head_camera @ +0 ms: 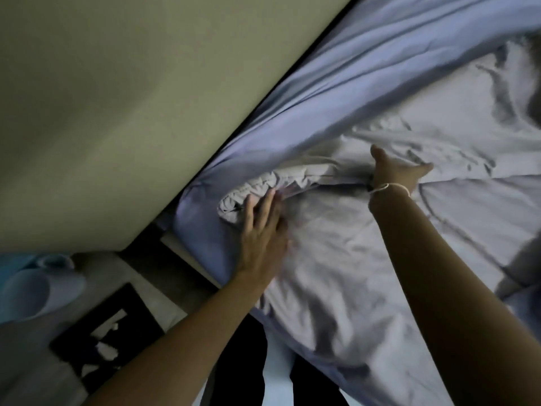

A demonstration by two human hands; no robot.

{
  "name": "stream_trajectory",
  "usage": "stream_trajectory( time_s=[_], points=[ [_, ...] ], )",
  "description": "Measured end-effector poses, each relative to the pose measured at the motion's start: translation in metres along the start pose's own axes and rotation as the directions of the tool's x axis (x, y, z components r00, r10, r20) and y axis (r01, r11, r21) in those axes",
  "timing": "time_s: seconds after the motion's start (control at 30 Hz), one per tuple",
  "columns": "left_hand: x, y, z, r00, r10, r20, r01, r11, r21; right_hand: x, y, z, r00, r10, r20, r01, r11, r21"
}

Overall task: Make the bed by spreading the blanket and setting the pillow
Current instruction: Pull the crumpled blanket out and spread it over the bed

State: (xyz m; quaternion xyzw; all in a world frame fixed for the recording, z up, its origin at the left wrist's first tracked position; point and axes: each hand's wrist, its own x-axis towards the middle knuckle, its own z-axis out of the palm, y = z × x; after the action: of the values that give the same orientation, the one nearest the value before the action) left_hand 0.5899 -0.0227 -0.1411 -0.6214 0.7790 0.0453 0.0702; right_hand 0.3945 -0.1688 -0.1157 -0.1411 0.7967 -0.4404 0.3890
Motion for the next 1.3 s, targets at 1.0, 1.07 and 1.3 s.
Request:
stream_trajectory(
  time_s=[1.0,1.07,1.3],
  points=[
    [-0.016,-0.102,0.088,0.961,-0.272,0.058,0.278,0.939,-0.204,-0.023,0.073,0.101,0.442,-0.201,0.874,0.896,0.044,-0.442],
    [-0.024,-0.100,0.086,0.931,-0.362,0.044,0.362,0.903,-0.230,-0.022,0.065,0.077,0.400,-0.262,0.878,0.916,0.156,-0.370],
    [0.025,-0.081,0.052,0.980,-0.165,-0.112,0.126,0.948,-0.294,-0.049,0.140,-0.013,0.631,-0.458,0.627,0.753,0.167,-0.636]
  ],
)
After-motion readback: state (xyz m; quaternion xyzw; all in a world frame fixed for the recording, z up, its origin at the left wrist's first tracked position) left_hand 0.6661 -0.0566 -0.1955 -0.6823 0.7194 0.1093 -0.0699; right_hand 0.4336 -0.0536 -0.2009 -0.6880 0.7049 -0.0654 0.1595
